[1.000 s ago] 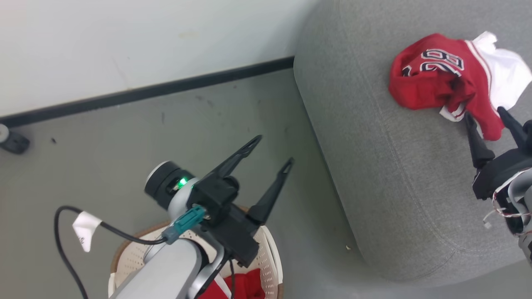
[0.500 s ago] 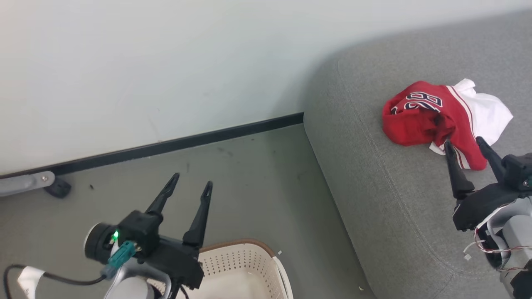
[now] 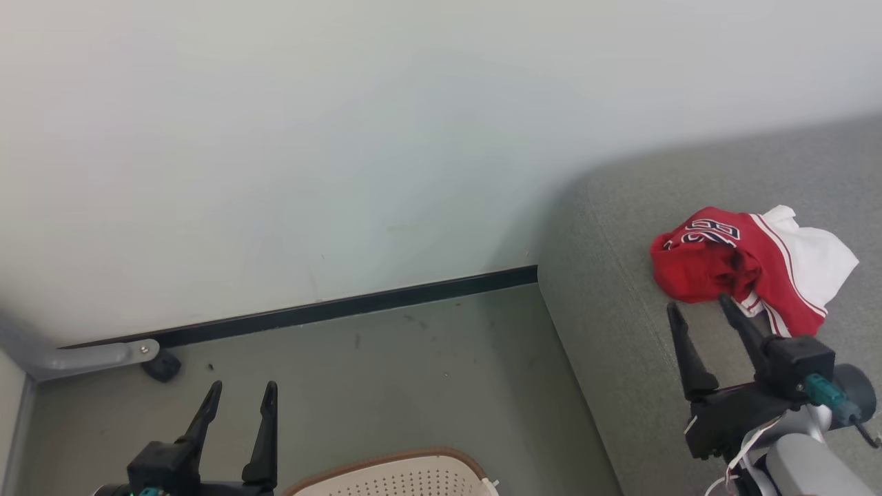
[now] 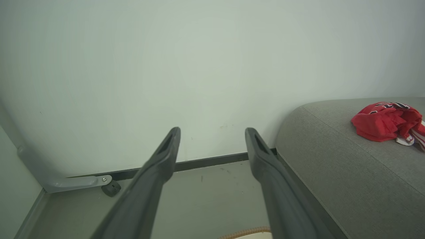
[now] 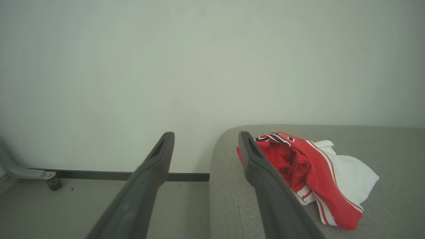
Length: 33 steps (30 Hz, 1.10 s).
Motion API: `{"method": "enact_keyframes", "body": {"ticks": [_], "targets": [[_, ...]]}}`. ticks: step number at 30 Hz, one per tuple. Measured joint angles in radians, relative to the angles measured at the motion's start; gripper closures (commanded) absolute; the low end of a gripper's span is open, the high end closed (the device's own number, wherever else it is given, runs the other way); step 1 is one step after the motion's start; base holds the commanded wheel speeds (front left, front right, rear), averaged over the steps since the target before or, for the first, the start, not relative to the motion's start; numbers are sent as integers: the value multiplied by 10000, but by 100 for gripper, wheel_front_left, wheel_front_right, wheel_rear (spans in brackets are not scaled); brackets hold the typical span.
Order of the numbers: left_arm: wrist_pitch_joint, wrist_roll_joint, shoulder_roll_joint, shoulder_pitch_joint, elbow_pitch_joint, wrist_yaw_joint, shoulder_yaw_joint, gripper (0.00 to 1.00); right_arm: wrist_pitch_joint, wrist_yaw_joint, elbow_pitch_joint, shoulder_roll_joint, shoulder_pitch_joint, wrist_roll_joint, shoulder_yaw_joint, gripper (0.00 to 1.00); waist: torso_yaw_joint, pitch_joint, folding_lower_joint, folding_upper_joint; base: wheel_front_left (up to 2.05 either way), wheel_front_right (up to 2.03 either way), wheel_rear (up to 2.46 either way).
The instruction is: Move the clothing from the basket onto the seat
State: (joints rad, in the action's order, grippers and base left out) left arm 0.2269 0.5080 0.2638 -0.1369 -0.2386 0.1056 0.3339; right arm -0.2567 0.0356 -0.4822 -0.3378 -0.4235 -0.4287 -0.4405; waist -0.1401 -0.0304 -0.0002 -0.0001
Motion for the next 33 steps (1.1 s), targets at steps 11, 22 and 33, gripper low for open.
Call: {"method": "enact_keyframes", "body": {"ticks": [11,22,33], "targets": [[136,-2,-105,878,305,115,-895,0,0,520,1804,468,1258,502,-291,0,351,464,1,-1,0,0,0],[173,-253,-299,1506,525,186,-1720,0,0,790,2851,648,2477,708,-140,0,444,510,2,0,0,0,0],[222,-736,-823,1928,593,188,-2627,0,0,876,3415,825,2944,1129,119,0,493,404,2,1,0,0,0]]}}
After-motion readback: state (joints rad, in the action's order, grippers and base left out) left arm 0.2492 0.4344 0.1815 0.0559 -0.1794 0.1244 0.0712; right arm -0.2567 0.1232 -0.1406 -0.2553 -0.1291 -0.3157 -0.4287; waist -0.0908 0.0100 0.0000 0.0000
